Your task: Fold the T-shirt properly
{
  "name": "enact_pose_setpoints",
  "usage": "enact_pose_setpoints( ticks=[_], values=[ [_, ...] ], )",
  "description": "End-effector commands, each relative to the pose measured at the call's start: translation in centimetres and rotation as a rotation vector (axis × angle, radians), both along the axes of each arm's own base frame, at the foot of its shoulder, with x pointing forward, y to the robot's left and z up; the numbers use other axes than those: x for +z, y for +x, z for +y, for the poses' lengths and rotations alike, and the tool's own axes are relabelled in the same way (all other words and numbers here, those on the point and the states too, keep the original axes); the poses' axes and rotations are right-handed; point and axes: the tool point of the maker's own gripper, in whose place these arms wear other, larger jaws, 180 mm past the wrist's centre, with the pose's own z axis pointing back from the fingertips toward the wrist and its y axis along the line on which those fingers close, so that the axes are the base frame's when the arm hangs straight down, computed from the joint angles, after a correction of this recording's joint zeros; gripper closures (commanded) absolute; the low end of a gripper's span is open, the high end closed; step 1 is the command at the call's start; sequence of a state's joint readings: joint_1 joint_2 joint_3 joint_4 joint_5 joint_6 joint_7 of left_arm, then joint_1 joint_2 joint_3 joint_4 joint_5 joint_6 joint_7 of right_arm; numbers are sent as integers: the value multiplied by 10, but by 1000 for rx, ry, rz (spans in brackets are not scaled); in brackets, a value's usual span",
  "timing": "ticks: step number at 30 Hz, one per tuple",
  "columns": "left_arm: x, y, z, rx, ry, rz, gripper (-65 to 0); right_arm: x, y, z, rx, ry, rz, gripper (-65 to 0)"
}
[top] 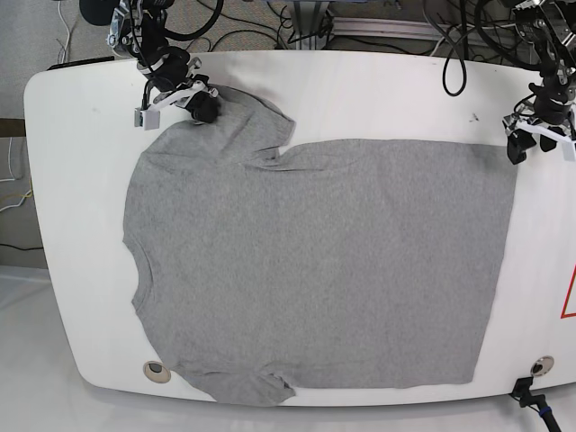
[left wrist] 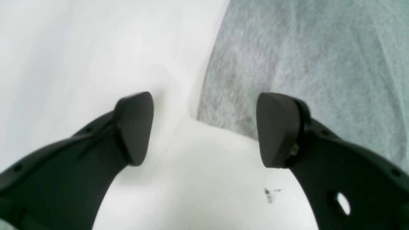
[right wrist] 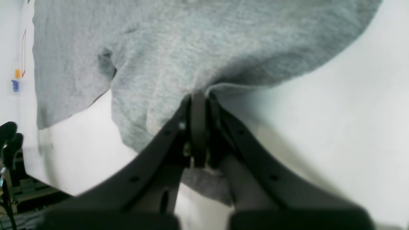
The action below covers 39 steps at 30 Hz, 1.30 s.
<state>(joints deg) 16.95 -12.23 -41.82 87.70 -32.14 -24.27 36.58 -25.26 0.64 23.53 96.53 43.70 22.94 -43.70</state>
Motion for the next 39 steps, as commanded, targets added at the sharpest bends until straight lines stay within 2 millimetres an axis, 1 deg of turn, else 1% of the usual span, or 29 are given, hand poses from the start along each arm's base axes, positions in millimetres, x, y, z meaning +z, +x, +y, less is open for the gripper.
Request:
enact_pose_setpoints(
  ticks=[1,5,11,12,14,17,20,22,25,27,29,31,33,35,36,37,39],
  values=[
    [6,5,5,0,4,-26,-475,7,2,-2,2,-2,-31,0],
    [-7,7,-8,-29,-23,-4,-475,6,2,-1,3,-2,-31,0],
    [-12,12,-22,-66,-39,4,-475,6,1,-1,3,-2,-29,0],
    [-11,15,-24,-72,-41,-2,-475,6,1,-1,3,-2,-29,0],
    [-17,14,-25,-68,-55,10,-475,6,1,-1,3,-2,-29,0],
    [-14,24,-24,-63,-62,-9,-475,6,1,-1,3,-2,-29,0],
    [-20,23,-24,-53,-77,3,-475,6,1,-1,3,-2,-29,0],
    [-20,24,-25,-56,-77,2,-475,6,1,-1,3,-2,-29,0],
    [-18,34,-33,-80,-84,-10,-475,6,1,-1,3,-2,-29,0],
    [-18,36,-36,-85,-88,-11,-473,6,1,-1,3,-2,-29,0],
    [-22,36,-44,-84,-109,-13,-473,6,1,-1,3,-2,-29,0],
    [-22,38,-47,-82,-117,-18,-472,6,1,-1,3,-2,-29,0],
    [-20,44,-52,-81,-130,-36,-472,6,1,-1,3,-2,-29,0],
    [-19,46,-53,-84,-130,-39,-468,6,1,-1,3,-2,-29,0],
    [-20,47,-56,-91,-132,-38,-450,6,1,-1,3,-2,-29,0],
    [-20,48,-58,-98,-133,-36,-403,6,1,-1,3,-2,-29,0],
    [-20,48,-59,-100,-134,-36,-283,6,1,-1,3,-2,-29,0]
  ],
)
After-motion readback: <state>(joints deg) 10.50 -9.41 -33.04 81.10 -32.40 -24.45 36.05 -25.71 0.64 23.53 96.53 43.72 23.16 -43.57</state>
